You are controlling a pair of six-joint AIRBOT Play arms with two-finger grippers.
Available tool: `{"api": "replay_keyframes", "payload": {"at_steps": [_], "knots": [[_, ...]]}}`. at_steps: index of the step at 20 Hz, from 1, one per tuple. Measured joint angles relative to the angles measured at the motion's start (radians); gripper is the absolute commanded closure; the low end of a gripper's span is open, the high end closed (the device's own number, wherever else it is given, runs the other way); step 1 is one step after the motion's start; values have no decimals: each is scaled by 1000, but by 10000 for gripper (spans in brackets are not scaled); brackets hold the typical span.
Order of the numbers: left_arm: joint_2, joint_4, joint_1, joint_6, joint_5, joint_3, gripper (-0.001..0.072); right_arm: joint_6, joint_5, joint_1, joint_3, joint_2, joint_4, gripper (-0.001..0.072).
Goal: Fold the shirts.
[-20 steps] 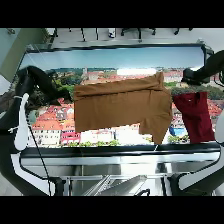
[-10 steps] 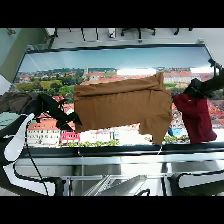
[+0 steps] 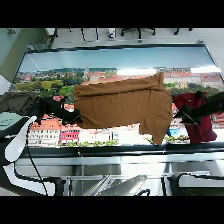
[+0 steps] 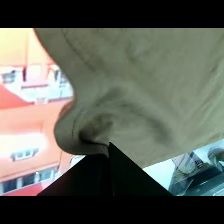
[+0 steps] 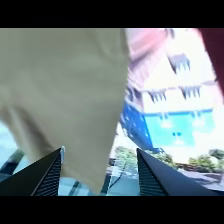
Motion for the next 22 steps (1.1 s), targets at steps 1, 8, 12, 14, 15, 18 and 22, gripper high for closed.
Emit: {"api": "replay_keyframes", "payload": {"at_steps": [1,8,12,14,15,18,22], "knots": [[0,0,5,2,0,0,691,-7,27,2,-45,1,1,186],[0,1,21,6,8,-1,691,-86,129,47,-193,-54,131,251],[0,2,23,8,12,-1,692,-125,189,115,-208,-79,168,694],[3,11,23,8,23,-1,692,-132,193,129,-209,-72,171,694],[9,31,22,5,33,-2,692,-131,195,135,-211,-61,158,694],[59,153,14,-47,63,-27,692,-60,171,143,-230,6,23,694],[167,288,31,-95,106,-135,692,111,126,146,-324,150,-203,693]]}}
